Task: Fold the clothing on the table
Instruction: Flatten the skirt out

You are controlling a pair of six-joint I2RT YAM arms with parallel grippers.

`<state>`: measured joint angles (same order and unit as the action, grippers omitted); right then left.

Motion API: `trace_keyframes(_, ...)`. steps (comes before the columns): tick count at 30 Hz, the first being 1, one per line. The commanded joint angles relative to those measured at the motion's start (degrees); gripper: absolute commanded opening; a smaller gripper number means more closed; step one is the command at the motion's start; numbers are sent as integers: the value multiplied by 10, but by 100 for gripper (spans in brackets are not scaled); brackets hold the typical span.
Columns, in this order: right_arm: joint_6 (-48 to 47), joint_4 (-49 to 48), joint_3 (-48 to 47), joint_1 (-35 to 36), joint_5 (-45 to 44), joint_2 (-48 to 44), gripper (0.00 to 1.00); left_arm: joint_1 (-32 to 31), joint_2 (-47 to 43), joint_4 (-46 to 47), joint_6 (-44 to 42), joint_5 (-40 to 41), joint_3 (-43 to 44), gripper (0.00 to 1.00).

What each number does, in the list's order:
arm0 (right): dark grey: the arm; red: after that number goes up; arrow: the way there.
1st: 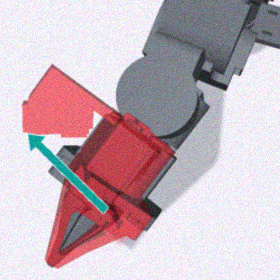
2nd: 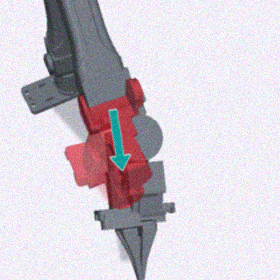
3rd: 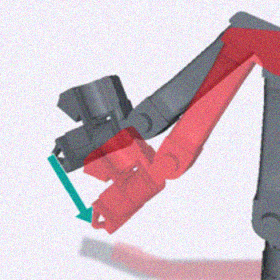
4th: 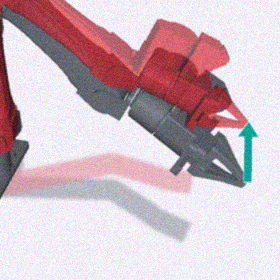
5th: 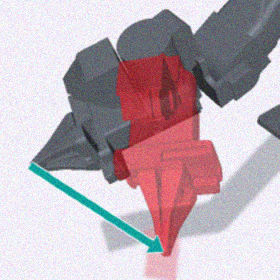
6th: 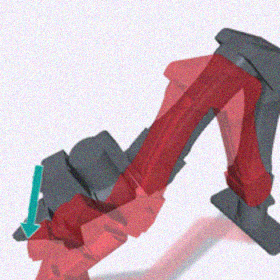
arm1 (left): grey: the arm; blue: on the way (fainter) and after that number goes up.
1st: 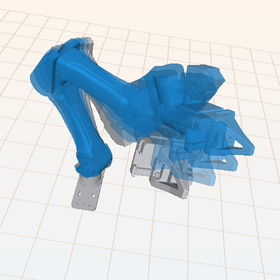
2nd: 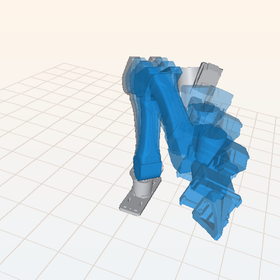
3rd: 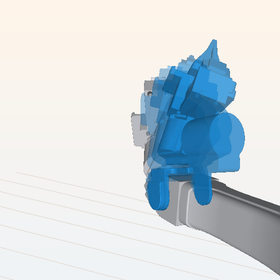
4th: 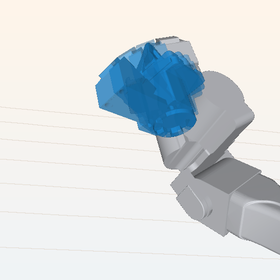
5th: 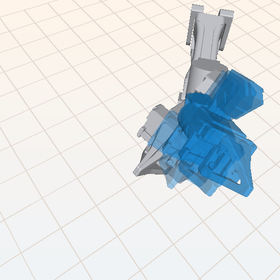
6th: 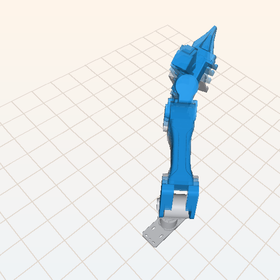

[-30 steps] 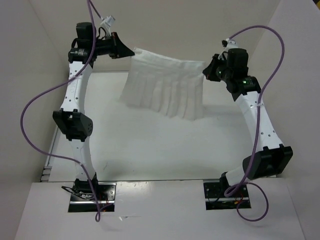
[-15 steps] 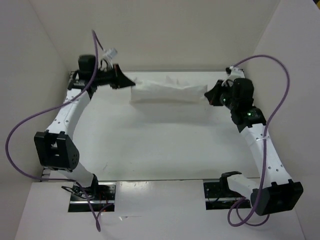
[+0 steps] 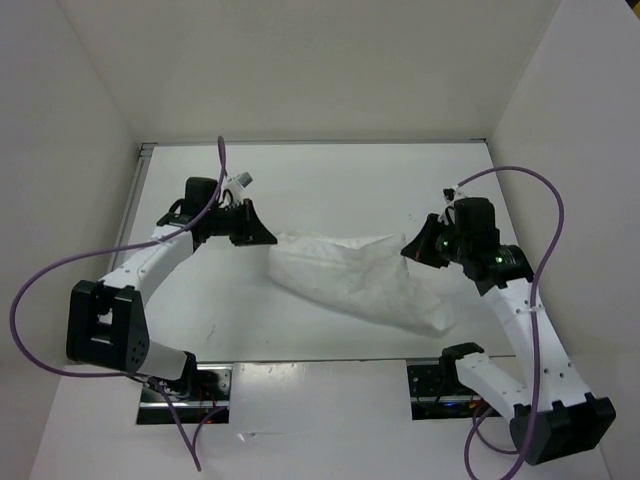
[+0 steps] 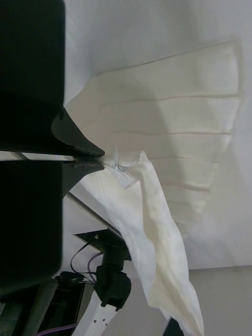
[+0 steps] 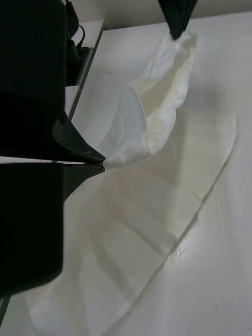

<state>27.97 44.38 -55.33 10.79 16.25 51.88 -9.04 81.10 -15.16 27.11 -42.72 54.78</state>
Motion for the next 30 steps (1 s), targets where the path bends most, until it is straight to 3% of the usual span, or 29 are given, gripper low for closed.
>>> trace_keyframes(1,22,41,-13,1,-48,54,0,-2,48,26,-14,0,57,0)
trace_keyframes(7,27,53,-31,1,-90,91,0,-7,72,32,-14,32,111,0)
trace_keyframes(12,-15,-25,-126,-35,-157,223,0,7,176,27,-14,49,226,0)
trace_keyframes(19,-65,-90,-412,-81,-233,399,0,42,322,-68,-31,55,584,0)
trace_keyframes(20,-77,-90,-442,-88,-233,425,0,53,338,-88,-38,55,693,0)
trace_keyframes(24,-105,-97,-566,-94,-239,445,0,72,425,-204,-50,55,927,1)
trace_keyframes(25,-112,-104,-588,-94,-228,439,0,78,463,-231,-51,55,1060,2)
trace_keyframes(26,-118,-109,-594,-94,-221,432,0,78,471,-268,-51,47,1108,2)
trace_keyframes(29,-125,-101,-582,-94,-188,425,0,90,425,-261,-65,39,1043,2)
trace_keyframes(30,-125,-108,-540,-94,-165,413,0,90,414,-284,-86,33,1034,2)
